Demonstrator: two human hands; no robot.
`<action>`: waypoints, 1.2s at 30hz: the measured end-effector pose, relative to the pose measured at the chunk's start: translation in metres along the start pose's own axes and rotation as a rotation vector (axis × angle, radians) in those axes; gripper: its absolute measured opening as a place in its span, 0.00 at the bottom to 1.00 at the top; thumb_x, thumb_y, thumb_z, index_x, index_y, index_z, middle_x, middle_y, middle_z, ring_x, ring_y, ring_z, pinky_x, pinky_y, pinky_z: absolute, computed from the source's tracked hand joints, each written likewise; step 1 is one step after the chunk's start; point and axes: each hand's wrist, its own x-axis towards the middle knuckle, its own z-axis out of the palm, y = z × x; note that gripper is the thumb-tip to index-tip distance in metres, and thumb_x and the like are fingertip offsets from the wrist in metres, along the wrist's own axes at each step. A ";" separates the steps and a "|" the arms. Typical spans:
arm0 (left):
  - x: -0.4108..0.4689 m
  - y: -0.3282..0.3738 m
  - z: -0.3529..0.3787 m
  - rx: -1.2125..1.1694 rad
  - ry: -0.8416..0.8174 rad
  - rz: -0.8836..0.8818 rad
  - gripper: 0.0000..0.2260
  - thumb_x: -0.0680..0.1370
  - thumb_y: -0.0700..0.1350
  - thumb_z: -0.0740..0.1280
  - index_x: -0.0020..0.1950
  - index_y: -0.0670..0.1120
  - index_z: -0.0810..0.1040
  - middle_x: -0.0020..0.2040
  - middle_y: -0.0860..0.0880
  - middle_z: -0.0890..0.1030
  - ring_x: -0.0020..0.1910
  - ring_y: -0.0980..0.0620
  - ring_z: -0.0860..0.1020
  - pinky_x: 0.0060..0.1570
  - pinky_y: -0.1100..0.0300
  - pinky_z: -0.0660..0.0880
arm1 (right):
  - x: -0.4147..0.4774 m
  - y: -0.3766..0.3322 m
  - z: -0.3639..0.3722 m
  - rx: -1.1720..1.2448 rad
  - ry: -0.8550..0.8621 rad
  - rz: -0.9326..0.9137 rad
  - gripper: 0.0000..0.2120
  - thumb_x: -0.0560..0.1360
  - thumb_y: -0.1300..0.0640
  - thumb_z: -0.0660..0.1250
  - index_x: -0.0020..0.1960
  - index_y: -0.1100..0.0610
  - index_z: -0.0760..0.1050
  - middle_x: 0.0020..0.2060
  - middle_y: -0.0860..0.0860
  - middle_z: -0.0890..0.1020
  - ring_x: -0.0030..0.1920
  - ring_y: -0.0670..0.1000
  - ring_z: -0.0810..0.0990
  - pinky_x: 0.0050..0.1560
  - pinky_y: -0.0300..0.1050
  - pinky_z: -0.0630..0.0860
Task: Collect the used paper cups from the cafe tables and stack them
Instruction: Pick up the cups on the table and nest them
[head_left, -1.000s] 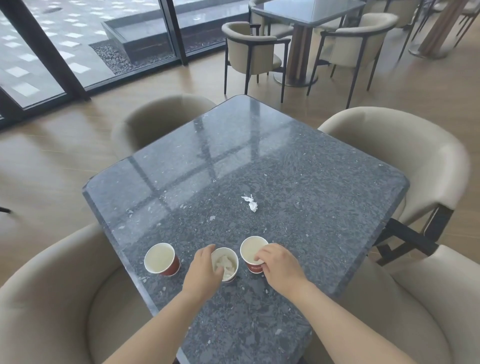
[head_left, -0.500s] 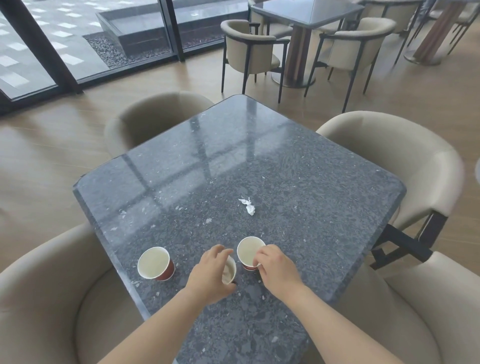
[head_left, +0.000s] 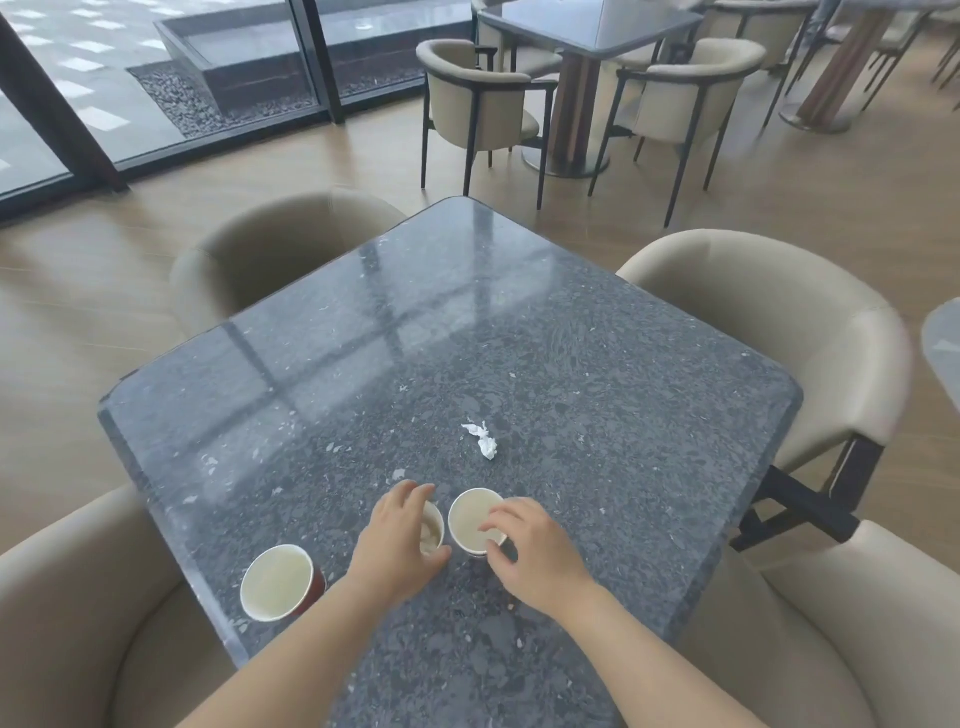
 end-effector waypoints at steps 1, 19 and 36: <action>0.002 0.000 -0.001 -0.002 0.005 0.016 0.34 0.70 0.56 0.69 0.72 0.49 0.61 0.72 0.51 0.62 0.71 0.49 0.61 0.68 0.55 0.64 | 0.004 0.001 -0.002 0.005 0.019 0.010 0.08 0.71 0.59 0.65 0.50 0.55 0.78 0.50 0.49 0.79 0.55 0.50 0.74 0.52 0.36 0.69; 0.049 0.007 -0.003 0.147 -0.083 0.142 0.35 0.67 0.64 0.67 0.71 0.57 0.58 0.70 0.60 0.63 0.71 0.55 0.60 0.69 0.34 0.50 | 0.113 0.055 -0.019 -0.116 -0.180 0.127 0.16 0.75 0.60 0.64 0.62 0.53 0.72 0.62 0.48 0.73 0.63 0.52 0.70 0.62 0.46 0.69; 0.072 -0.002 -0.013 -0.019 -0.015 0.014 0.36 0.68 0.61 0.69 0.72 0.55 0.58 0.69 0.59 0.65 0.68 0.55 0.66 0.70 0.38 0.56 | 0.146 0.069 -0.004 0.051 -0.130 0.238 0.10 0.73 0.62 0.65 0.53 0.55 0.77 0.51 0.51 0.76 0.49 0.53 0.77 0.52 0.47 0.75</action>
